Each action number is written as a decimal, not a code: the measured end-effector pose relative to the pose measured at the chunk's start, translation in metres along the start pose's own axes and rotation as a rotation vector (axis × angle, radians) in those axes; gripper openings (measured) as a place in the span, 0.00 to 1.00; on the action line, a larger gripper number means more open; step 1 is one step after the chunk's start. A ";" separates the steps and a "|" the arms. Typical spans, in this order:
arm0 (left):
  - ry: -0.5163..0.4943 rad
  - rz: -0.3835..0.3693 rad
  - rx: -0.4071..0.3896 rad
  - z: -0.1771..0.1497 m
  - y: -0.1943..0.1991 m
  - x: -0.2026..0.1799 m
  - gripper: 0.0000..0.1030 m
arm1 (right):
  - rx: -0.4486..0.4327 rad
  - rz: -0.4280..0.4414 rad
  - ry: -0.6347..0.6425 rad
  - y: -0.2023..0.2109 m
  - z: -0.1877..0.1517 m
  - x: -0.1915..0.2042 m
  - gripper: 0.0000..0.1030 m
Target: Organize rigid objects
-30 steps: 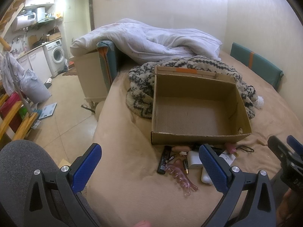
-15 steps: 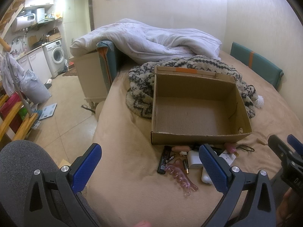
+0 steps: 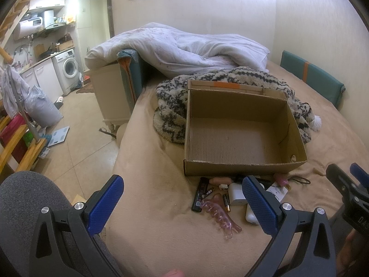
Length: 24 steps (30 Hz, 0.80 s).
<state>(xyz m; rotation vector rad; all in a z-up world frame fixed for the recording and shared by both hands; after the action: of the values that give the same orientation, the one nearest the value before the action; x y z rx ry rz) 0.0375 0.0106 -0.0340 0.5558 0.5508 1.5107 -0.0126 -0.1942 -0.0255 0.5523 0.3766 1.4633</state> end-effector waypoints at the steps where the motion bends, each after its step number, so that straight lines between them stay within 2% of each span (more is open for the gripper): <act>1: 0.000 0.000 0.001 0.000 0.000 0.000 0.99 | 0.000 0.000 0.001 0.000 0.000 0.000 1.00; 24: -0.009 -0.013 0.009 -0.003 -0.001 -0.002 0.99 | 0.000 -0.002 0.003 0.000 0.000 0.003 1.00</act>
<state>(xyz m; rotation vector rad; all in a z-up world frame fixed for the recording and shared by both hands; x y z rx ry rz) 0.0367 0.0082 -0.0370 0.5648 0.5538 1.4932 -0.0119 -0.1909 -0.0252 0.5498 0.3799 1.4627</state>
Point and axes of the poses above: each gripper's, at about its wrist camera, not at the fingertips, and y roughly against the way its jaws point, x to its left, z to its top, the point moved 5 cm from there along -y, roughly the way its jaws point, and after that the axes turned 2 degrees about -x, right-handed, at the moved point
